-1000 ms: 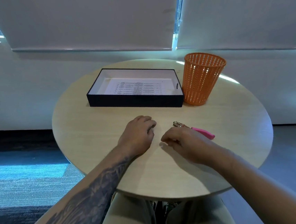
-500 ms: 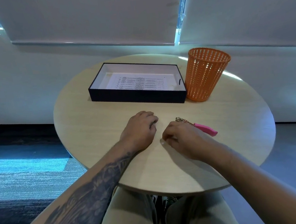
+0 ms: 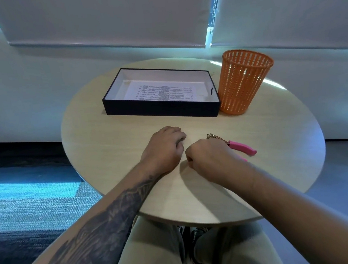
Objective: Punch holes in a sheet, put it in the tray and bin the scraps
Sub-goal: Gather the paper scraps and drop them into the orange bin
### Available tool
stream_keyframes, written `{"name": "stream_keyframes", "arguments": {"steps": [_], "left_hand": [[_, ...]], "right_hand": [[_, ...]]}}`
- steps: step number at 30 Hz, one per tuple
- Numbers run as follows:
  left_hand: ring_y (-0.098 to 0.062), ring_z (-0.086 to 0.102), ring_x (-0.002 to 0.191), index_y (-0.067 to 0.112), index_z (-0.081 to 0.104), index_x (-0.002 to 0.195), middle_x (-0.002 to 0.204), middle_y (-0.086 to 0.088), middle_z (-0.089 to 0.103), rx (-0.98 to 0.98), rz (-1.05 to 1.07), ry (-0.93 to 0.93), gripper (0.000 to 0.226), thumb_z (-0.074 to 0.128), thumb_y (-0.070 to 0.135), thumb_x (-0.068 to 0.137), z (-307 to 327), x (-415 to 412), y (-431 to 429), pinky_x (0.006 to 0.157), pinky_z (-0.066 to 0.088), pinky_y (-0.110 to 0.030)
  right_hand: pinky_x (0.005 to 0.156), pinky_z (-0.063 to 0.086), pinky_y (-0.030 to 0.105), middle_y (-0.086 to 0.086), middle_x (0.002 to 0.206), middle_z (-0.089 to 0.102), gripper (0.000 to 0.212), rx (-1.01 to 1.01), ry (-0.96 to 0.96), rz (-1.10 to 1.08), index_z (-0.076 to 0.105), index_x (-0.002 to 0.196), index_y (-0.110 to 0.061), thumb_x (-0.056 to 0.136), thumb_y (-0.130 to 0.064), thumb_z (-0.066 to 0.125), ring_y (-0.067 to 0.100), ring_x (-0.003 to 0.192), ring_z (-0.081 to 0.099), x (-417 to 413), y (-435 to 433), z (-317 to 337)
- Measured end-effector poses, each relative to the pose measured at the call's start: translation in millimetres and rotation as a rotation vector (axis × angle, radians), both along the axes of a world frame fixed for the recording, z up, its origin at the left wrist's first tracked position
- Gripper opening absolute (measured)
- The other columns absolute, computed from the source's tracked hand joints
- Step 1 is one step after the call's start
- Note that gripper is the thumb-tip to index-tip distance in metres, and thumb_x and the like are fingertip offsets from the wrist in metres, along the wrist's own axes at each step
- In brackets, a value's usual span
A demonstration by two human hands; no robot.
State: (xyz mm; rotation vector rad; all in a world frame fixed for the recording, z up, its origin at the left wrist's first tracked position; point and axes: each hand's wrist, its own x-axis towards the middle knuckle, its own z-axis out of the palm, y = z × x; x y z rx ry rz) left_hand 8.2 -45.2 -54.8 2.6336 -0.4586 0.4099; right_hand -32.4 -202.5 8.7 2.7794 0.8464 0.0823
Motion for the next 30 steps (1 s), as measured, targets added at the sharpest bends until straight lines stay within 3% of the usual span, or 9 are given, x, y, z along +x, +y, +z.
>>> {"name": "stream_keyframes", "arguments": {"steps": [5, 12, 16, 18, 23, 30], "left_hand": [[-0.02, 0.052, 0.119, 0.015, 0.069, 0.111, 0.125, 0.001, 0.064, 0.005, 0.005, 0.009, 0.028, 0.049, 0.019, 0.092, 1.2, -0.3, 0.2, 0.101, 0.041, -0.036], [-0.021, 0.052, 0.119, 0.014, 0.068, 0.112, 0.124, -0.001, 0.064, 0.012, 0.007, 0.021, 0.028, 0.048, 0.019, 0.093, 6.0, -4.0, -1.8, 0.102, 0.041, -0.039], [-0.022, 0.053, 0.118, 0.013, 0.069, 0.112, 0.122, -0.003, 0.065, 0.003, 0.005, 0.014, 0.028, 0.049, 0.018, 0.093, 7.3, -5.8, -1.9, 0.101, 0.041, -0.039], [-0.023, 0.053, 0.118, 0.012, 0.069, 0.111, 0.121, -0.003, 0.066, 0.004, 0.007, 0.012, 0.027, 0.05, 0.018, 0.093, 8.3, -6.2, -2.3, 0.101, 0.042, -0.039], [-0.02, 0.055, 0.118, 0.014, 0.07, 0.111, 0.122, 0.0, 0.067, -0.048, 0.011, 0.017, 0.026, 0.054, 0.016, 0.092, 8.7, -5.1, -2.0, 0.102, 0.042, -0.035], [-0.011, 0.053, 0.117, 0.024, 0.068, 0.119, 0.126, 0.01, 0.063, -0.198, 0.001, 0.014, 0.027, 0.056, 0.021, 0.095, 45.9, 18.2, -17.5, 0.1, 0.042, -0.031]], "right_hand": [[0.06, 0.038, 0.032, 0.0, 0.086, 0.061, 0.016, 0.047, 0.009, 0.055, 0.063, 0.102, -0.018, 0.103, -0.018, 0.047, 0.022, 0.074, 0.056, 0.4, -4.5, -5.2], [0.065, 0.028, 0.034, 0.008, 0.094, 0.065, 0.02, 0.187, 0.037, 0.14, 0.055, 0.093, -0.016, 0.103, -0.025, 0.04, 0.028, 0.086, 0.061, -2.1, -16.1, -11.3], [0.064, 0.038, 0.037, 0.002, 0.086, 0.063, 0.027, 0.362, 0.154, 0.019, 0.053, 0.085, -0.014, 0.103, -0.031, 0.044, 0.021, 0.076, 0.055, -1.7, -22.3, -13.3], [0.067, 0.046, 0.037, -0.003, 0.084, 0.062, 0.02, 0.453, 0.213, -0.052, 0.056, 0.086, -0.018, 0.099, -0.031, 0.049, 0.017, 0.074, 0.056, 1.1, -27.5, -9.1], [0.059, 0.036, 0.024, -0.009, 0.08, 0.058, 0.011, 0.601, 0.26, -0.118, 0.055, 0.087, -0.025, 0.097, -0.027, 0.054, 0.01, 0.071, 0.052, 9.8, -45.0, 4.1], [0.061, 0.042, 0.032, -0.003, 0.078, 0.061, 0.015, 0.842, 0.21, -0.149, 0.059, 0.085, -0.02, 0.1, -0.022, 0.055, 0.012, 0.068, 0.052, 43.6, -77.4, 49.9]]}}
